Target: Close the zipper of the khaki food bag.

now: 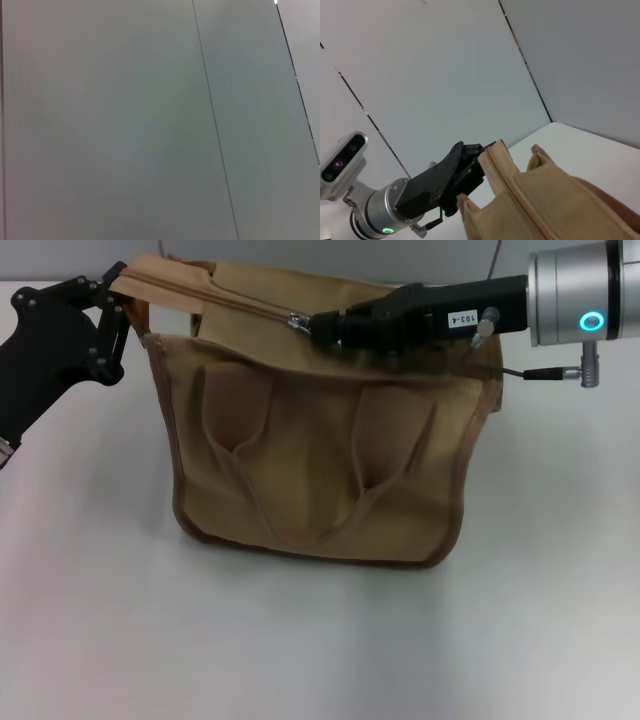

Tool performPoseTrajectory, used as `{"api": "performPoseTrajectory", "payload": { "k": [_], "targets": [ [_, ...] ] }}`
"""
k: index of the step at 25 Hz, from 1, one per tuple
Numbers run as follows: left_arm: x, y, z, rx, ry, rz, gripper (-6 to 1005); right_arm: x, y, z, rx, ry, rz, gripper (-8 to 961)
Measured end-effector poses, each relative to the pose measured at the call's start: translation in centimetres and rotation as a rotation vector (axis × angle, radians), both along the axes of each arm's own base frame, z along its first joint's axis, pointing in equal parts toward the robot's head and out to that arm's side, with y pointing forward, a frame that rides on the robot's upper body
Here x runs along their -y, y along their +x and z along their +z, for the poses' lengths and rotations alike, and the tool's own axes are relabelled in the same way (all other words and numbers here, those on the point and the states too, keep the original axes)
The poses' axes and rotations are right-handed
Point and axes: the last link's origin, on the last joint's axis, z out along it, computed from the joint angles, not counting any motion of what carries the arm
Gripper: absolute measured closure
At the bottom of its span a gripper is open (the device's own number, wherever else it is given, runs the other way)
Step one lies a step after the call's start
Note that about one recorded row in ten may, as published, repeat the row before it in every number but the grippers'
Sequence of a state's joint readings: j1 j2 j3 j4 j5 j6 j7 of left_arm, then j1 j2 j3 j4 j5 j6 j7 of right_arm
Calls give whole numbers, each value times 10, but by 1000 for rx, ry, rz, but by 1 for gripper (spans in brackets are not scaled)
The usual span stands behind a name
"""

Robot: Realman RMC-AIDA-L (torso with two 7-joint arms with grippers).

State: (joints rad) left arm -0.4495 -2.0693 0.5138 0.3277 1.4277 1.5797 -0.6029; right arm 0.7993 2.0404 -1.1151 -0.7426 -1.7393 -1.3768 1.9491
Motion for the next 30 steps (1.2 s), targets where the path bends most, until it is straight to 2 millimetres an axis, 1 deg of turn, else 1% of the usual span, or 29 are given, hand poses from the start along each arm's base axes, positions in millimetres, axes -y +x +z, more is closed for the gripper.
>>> {"api": "performPoseTrajectory", "payload": {
  "k": [9,18,22,30],
  "targets": [
    [-1,1,-2,1,-6,2,980,3,7,6,-24,10,5,944],
    [0,0,-3,-1,-8,3,979,4,11,6,-26,15,1,943],
    [1,0,-3,1,-9,5,979,6,13,10,-48,16,5,943],
    [2,-2,-3,8,-10,13,979,8,17,11,-54,15,0,944]
  ]
}}
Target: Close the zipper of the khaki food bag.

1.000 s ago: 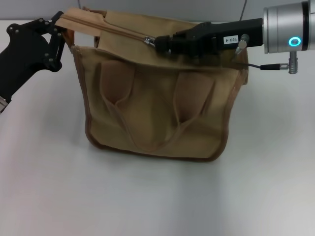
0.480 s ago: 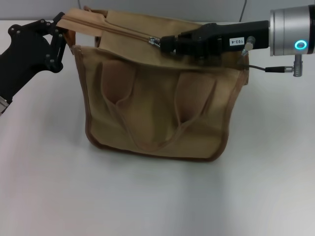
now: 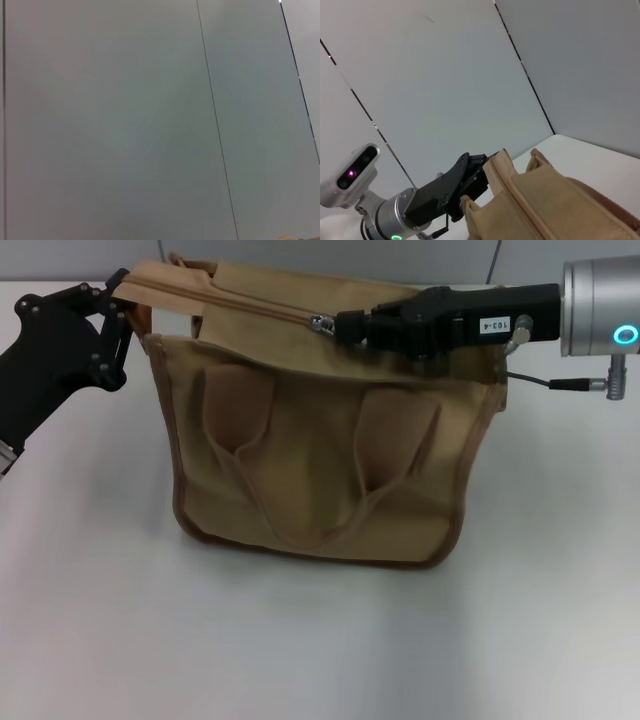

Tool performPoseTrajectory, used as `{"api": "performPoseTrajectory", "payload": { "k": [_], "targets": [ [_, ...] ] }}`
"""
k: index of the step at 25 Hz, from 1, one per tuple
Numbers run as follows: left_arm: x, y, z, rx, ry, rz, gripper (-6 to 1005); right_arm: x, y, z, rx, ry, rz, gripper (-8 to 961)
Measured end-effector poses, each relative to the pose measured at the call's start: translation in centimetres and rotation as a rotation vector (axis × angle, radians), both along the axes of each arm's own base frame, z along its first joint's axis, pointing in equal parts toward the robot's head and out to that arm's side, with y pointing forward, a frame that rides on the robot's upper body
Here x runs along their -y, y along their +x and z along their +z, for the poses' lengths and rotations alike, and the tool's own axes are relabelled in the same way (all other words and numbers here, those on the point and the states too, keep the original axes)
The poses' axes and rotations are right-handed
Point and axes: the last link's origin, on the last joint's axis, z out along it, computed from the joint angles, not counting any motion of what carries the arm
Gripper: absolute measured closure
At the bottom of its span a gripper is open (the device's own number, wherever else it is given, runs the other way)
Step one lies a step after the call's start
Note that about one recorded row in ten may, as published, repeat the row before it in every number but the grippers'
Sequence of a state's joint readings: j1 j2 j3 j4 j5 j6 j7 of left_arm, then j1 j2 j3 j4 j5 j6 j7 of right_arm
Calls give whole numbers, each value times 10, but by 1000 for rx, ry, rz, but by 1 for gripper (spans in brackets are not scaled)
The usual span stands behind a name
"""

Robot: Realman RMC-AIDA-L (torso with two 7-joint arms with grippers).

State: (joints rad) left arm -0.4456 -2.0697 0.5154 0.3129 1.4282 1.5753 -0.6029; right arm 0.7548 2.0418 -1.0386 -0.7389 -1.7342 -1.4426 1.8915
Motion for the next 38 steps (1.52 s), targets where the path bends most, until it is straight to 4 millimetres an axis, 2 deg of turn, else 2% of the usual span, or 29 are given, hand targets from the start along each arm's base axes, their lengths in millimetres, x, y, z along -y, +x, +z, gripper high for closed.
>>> {"api": "performPoseTrajectory", "payload": {
  "k": [31,38],
  "targets": [
    [1,-1,0,-1,2,4,979,4,11,9,-27,-4,-27,944],
    [1,-1,0,0,3,4,980,6,14,19,-62,-10,-37,943]
  ]
}}
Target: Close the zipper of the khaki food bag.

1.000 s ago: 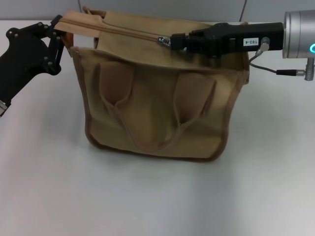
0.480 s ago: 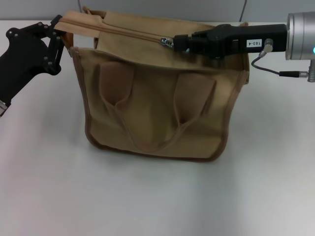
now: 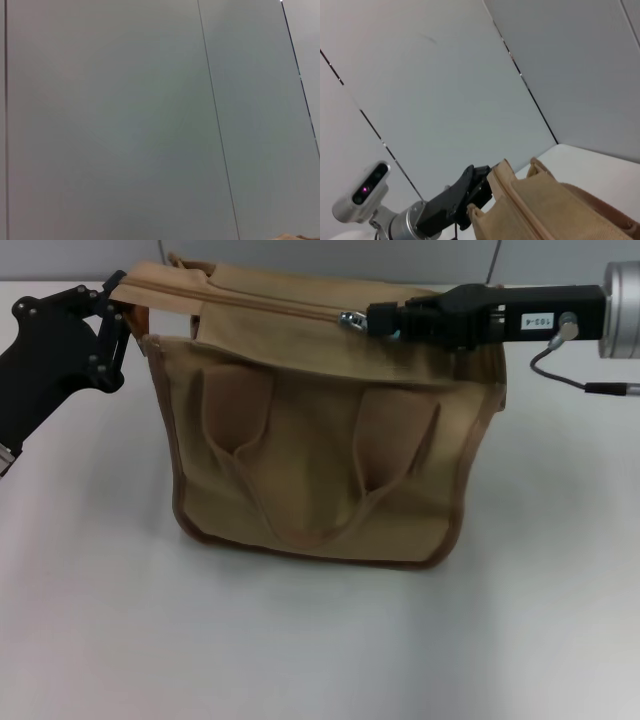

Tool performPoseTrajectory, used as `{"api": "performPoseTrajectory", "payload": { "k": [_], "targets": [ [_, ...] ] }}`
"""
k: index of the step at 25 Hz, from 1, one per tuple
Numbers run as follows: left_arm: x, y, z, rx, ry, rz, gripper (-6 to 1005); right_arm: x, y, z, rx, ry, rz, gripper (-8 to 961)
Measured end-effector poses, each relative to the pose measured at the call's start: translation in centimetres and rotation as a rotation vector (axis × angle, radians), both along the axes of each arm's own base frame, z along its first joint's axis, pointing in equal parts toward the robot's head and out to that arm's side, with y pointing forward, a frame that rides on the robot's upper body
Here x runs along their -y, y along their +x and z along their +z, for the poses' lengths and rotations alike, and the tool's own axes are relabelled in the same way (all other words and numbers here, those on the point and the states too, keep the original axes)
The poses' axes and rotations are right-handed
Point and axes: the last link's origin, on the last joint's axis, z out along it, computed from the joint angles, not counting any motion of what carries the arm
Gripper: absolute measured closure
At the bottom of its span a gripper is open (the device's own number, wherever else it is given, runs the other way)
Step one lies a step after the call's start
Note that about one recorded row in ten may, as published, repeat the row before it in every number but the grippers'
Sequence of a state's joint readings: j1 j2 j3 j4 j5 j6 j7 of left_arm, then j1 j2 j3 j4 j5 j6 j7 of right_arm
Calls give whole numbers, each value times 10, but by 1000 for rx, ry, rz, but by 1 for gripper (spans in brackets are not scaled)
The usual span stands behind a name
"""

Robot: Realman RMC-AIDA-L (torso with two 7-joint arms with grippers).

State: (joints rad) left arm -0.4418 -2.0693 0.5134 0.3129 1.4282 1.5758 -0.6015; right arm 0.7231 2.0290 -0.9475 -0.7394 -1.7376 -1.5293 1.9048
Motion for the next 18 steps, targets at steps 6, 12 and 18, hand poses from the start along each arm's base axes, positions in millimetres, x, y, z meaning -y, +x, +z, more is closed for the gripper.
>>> {"api": "performPoseTrajectory", "payload": {
  "k": [6,12,18],
  "targets": [
    [0,0,0,1,0,-1,980,3,7,3,-3,-3,-17,944],
    [0,0,0,1,-1,-2,980,5,13,6,-3,-1,-31,944],
    [1,0,0,1,-1,-1,979,8,19,12,-26,0,-43,943]
  ]
}}
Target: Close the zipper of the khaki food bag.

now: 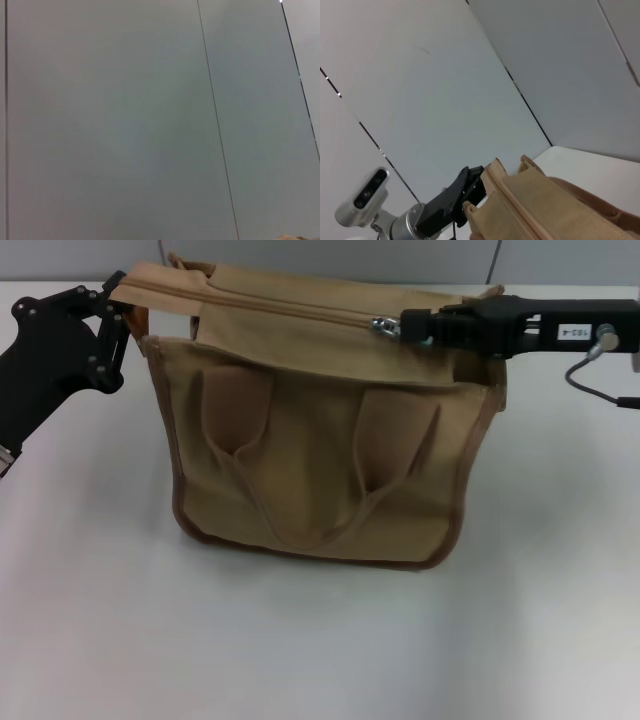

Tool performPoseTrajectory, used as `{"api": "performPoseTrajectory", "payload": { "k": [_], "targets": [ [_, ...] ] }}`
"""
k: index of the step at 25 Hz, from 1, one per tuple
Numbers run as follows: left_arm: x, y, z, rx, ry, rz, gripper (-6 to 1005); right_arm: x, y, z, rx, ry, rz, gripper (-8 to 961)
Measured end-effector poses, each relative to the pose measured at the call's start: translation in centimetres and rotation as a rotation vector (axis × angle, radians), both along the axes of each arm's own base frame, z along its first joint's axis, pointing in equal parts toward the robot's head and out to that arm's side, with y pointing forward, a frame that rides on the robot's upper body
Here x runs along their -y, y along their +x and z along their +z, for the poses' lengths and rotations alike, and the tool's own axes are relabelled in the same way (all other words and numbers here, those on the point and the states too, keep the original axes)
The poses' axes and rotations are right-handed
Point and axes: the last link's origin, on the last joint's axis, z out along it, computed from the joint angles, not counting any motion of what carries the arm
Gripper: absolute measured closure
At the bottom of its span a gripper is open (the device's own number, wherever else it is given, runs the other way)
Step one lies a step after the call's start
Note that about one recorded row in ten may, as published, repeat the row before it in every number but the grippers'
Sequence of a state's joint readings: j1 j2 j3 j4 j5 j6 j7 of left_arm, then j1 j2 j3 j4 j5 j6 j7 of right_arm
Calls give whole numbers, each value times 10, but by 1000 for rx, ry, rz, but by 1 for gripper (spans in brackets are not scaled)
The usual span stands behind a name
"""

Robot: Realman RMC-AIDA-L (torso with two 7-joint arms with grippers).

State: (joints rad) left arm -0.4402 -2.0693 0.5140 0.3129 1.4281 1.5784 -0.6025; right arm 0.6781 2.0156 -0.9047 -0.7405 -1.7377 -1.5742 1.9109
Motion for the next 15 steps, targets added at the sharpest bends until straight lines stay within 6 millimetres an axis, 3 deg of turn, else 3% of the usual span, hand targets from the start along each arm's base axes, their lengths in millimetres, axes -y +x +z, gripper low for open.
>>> {"api": "performPoseTrajectory", "payload": {
  "k": [15],
  "targets": [
    [1,-1,0,2,0,-1,980,7,19,13,-29,17,-46,946]
  ]
}}
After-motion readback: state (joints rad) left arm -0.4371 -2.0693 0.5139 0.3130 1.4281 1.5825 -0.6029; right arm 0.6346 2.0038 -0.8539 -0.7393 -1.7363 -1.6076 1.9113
